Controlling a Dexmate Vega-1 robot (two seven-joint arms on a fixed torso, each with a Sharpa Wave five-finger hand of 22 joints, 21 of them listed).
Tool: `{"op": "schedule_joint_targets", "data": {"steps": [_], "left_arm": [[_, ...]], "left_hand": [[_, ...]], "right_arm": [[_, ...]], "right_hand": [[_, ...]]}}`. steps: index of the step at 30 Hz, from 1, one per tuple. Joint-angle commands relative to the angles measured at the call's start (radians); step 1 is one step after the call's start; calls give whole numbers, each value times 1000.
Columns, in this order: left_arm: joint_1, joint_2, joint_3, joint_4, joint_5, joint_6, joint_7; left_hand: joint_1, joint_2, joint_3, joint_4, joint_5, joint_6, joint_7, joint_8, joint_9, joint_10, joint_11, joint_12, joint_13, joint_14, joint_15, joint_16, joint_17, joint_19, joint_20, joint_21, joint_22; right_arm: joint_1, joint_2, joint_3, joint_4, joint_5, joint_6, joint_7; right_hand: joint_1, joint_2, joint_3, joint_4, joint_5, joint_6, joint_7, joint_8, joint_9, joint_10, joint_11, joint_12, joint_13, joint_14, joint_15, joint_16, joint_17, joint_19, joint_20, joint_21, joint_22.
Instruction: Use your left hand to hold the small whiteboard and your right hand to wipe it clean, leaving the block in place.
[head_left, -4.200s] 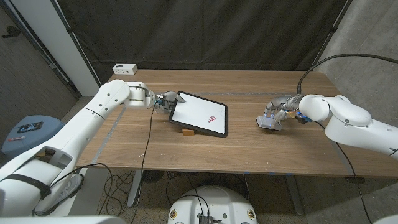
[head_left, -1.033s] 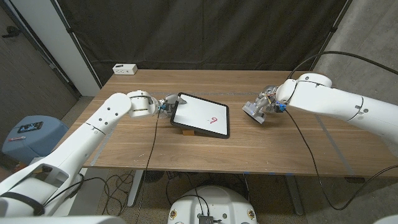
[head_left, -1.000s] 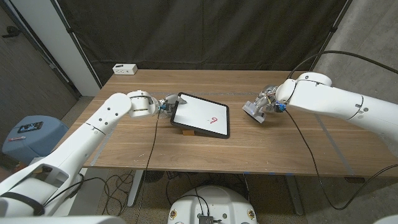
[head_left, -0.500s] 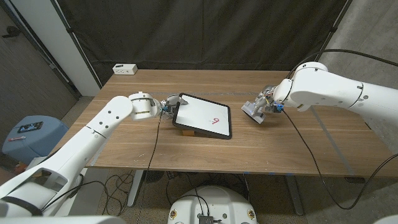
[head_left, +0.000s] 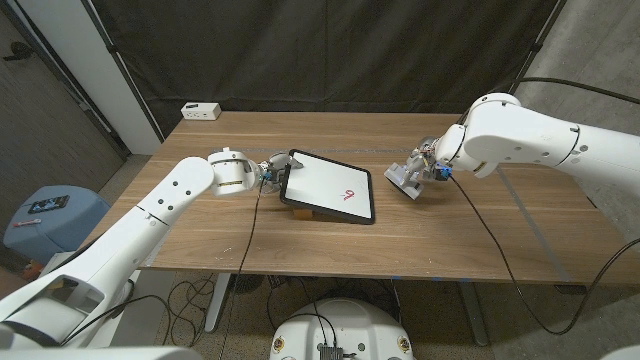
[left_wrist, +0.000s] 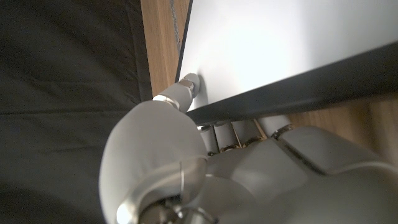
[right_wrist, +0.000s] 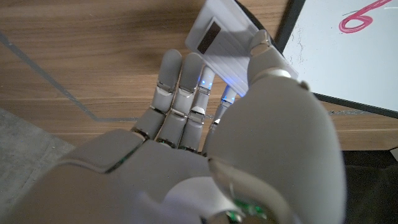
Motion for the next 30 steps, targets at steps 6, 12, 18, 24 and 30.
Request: {"op": "schedule_joint_targets", "data": {"steps": [6, 12, 18, 24, 30], "left_arm": [[0, 3, 15, -16, -13, -25, 24], [5, 2, 19, -17, -16, -32, 34], [2, 4, 30, -26, 1, -37, 45], [2, 2, 38, -23, 14, -40, 37], [1, -8, 44, -20, 19, -43, 39]], "left_hand": [[4, 1, -1, -1, 7, -2, -6, -3, 3, -5, 0, -4, 3, -4, 1, -1, 1, -8, 0, -5, 4], [6, 2, -2, -2, 7, 0, -5, -2, 2, -9, -2, -6, 3, -7, 0, -1, 1, -10, 0, -6, 4], [6, 2, -3, -1, 7, -2, -6, -3, 2, -7, -4, -5, 3, -8, 0, -1, 1, -11, 0, -6, 4], [7, 1, -4, -2, 7, -2, -9, -3, 2, -11, -10, -6, 2, -9, 0, -1, 1, -11, -1, -7, 4], [6, 0, -5, -1, 7, -3, -9, -3, 2, -10, -1, -5, 2, -10, -2, -1, 1, -12, -1, -7, 4]], "right_arm": [[-36, 23, 48, -6, -179, 0, 163], [-51, 24, 64, -11, -217, 0, 203], [-56, 32, 73, -12, -224, 0, 221], [-45, 43, 64, -12, -240, 0, 243], [-28, 52, 51, -8, -255, 0, 269]], "right_hand": [[30, 49, 5, 5, 12, 66, 54, 4, 2, 17, -3, 7, 14, 13, -121, 14, 4, 16, -20, 2, 1], [30, 52, 5, 5, 15, 71, 56, 3, 0, 17, -2, 7, 14, 13, -122, 16, 2, 18, -21, 0, -1], [31, 54, 5, 5, 17, 71, 58, 2, -1, 18, -3, 7, 14, 13, -122, 18, 1, 18, -22, 1, 1], [29, 56, 4, 6, 20, 73, 59, 0, -3, 17, 0, 7, 13, 14, -122, 22, 0, 19, -23, 0, 1], [28, 59, 4, 6, 23, 74, 58, -3, -5, 16, 2, 6, 13, 13, -122, 22, -4, 20, -22, 0, 3]]}}
